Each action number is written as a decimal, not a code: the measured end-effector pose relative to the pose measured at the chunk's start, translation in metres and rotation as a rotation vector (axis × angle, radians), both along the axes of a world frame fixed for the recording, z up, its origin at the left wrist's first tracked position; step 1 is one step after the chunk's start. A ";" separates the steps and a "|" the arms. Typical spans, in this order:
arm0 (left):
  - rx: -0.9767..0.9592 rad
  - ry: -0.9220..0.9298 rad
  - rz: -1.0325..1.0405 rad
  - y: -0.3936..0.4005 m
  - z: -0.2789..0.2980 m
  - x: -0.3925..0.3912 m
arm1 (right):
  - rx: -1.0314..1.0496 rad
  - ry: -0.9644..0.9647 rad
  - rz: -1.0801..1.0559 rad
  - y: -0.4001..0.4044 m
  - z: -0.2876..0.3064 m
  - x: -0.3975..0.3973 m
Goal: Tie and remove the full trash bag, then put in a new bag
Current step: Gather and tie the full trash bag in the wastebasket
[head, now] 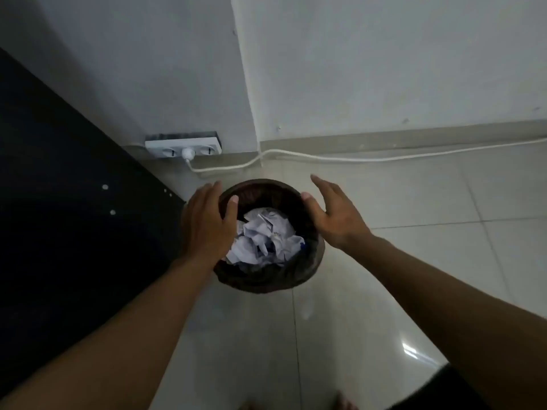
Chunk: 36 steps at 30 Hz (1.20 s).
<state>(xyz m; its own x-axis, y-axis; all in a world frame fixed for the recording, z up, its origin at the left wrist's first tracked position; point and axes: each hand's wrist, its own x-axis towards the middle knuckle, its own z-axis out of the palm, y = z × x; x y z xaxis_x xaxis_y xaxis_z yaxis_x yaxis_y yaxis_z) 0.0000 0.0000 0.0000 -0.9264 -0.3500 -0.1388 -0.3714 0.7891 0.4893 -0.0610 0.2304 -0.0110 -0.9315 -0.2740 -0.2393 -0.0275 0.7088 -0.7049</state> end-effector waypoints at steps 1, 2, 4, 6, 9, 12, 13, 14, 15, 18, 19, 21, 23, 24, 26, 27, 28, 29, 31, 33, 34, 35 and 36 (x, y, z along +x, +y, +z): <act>0.006 0.002 0.040 -0.004 -0.014 -0.002 | -0.025 0.006 -0.029 -0.004 -0.014 -0.003; 0.007 -0.013 0.075 -0.008 -0.025 -0.004 | -0.036 -0.003 -0.047 -0.006 -0.025 -0.005; 0.036 -0.057 0.133 -0.014 -0.047 -0.007 | -0.032 -0.038 -0.081 -0.011 -0.048 -0.009; 0.087 -0.049 0.163 -0.015 -0.064 -0.008 | -0.055 -0.069 -0.110 -0.016 -0.065 -0.013; 0.089 -0.005 0.201 -0.019 -0.079 -0.013 | -0.075 -0.068 -0.131 -0.021 -0.078 -0.018; 0.077 0.139 0.237 -0.021 -0.085 -0.016 | -0.036 0.033 -0.131 -0.026 -0.081 -0.018; 0.068 0.183 0.248 -0.022 -0.084 -0.017 | -0.025 0.077 -0.132 -0.026 -0.080 -0.018; 0.061 0.224 0.257 -0.022 -0.082 -0.017 | -0.020 0.108 -0.147 -0.026 -0.080 -0.017; 0.051 0.264 0.261 -0.022 -0.080 -0.018 | -0.016 0.127 -0.175 -0.026 -0.078 -0.017; 0.044 0.335 0.258 -0.024 -0.076 -0.018 | -0.017 0.186 -0.269 -0.029 -0.075 -0.014; 0.035 0.348 0.244 -0.024 -0.076 -0.017 | -0.021 0.215 -0.288 -0.030 -0.073 -0.012; 0.009 0.368 0.206 -0.024 -0.075 -0.013 | -0.050 0.282 -0.291 -0.031 -0.071 -0.009; -0.021 0.393 0.157 -0.026 -0.075 -0.009 | -0.091 0.337 -0.214 -0.030 -0.071 -0.007; -0.030 0.405 0.132 -0.027 -0.075 -0.008 | -0.111 0.354 -0.155 -0.030 -0.073 -0.006; -0.032 0.428 0.081 -0.026 -0.074 -0.006 | -0.152 0.357 -0.058 -0.029 -0.076 -0.004; -0.025 0.436 0.061 -0.024 -0.074 -0.005 | -0.175 0.345 -0.036 -0.030 -0.075 -0.003; -0.006 0.442 0.056 -0.023 -0.075 -0.004 | -0.208 0.337 -0.044 -0.031 -0.075 -0.001; 0.027 0.439 0.068 -0.022 -0.075 -0.002 | -0.250 0.329 -0.085 -0.032 -0.075 -0.001; 0.110 0.439 0.135 -0.022 -0.075 -0.002 | -0.336 0.308 -0.228 -0.035 -0.073 -0.003; 0.159 0.449 0.231 -0.023 -0.073 -0.004 | -0.296 0.243 -0.293 -0.037 -0.074 -0.009; 0.142 0.451 0.274 -0.025 -0.073 -0.005 | -0.237 0.209 -0.285 -0.038 -0.075 -0.012; 0.112 0.420 0.299 -0.027 -0.074 -0.007 | -0.175 0.188 -0.271 -0.038 -0.077 -0.014; 0.073 0.367 0.306 -0.030 -0.078 -0.009 | -0.139 0.182 -0.265 -0.038 -0.078 -0.015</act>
